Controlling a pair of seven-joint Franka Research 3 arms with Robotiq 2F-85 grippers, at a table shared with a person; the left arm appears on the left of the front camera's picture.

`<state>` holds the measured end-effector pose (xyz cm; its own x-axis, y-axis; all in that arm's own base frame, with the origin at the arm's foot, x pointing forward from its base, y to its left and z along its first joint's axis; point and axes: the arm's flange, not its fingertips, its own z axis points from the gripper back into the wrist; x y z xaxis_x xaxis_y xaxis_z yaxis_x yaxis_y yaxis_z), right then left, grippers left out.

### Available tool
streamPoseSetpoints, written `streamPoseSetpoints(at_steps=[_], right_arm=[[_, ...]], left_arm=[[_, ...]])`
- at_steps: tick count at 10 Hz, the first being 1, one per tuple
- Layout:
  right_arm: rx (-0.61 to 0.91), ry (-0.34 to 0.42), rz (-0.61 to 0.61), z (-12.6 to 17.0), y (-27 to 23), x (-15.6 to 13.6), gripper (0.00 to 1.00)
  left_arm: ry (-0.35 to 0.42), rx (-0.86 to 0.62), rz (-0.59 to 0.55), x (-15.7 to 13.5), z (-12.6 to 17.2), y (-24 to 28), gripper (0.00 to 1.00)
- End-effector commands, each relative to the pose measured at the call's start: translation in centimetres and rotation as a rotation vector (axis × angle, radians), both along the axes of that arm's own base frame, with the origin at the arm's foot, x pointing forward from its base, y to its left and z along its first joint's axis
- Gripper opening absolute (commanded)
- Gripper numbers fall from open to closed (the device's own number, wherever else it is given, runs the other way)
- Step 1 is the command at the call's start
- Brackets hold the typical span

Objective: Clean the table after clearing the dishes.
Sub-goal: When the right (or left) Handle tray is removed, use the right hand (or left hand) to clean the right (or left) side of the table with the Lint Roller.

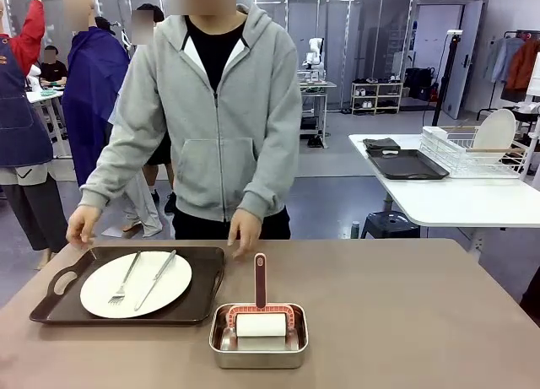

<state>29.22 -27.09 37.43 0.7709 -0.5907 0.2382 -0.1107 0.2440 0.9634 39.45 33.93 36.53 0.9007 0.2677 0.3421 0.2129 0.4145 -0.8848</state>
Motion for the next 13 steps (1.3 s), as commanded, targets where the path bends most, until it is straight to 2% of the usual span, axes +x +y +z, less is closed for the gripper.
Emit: streamPoseSetpoints(at_steps=[1,10,12,13], right_arm=[[0.006,-0.009,-0.002,0.1,0.2,0.1,1.0],[0.006,-0.009,-0.002,0.1,0.2,0.1,1.0],[0.006,-0.009,-0.002,0.1,0.2,0.1,1.0],[0.006,-0.009,-0.002,0.1,0.2,0.1,1.0]], left_arm=[[0.005,0.009,-0.004,-0.3,0.1,0.2,1.0],[0.0,0.0,0.0,0.0,0.0,0.0,1.0],[-0.22,0.283,-0.172,3.7,10.0,-5.2,1.0],[-0.328,0.472,-0.296,5.6,16.3,-10.8,1.0]])
